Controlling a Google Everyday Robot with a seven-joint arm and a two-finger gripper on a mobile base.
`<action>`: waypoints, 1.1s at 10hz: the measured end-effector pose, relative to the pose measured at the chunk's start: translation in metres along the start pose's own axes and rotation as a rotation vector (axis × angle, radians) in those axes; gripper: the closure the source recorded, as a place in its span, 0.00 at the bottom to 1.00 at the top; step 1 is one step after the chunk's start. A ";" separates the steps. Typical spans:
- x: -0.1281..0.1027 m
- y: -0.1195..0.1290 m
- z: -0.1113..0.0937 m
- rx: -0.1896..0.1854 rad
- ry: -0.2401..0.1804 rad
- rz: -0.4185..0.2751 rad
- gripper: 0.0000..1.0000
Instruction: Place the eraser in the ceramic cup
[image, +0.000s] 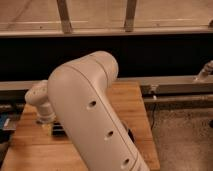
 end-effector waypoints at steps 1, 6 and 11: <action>-0.002 -0.006 -0.007 0.008 -0.010 0.001 1.00; 0.019 -0.060 -0.082 0.079 -0.255 0.130 1.00; 0.020 -0.059 -0.088 0.098 -0.281 0.146 1.00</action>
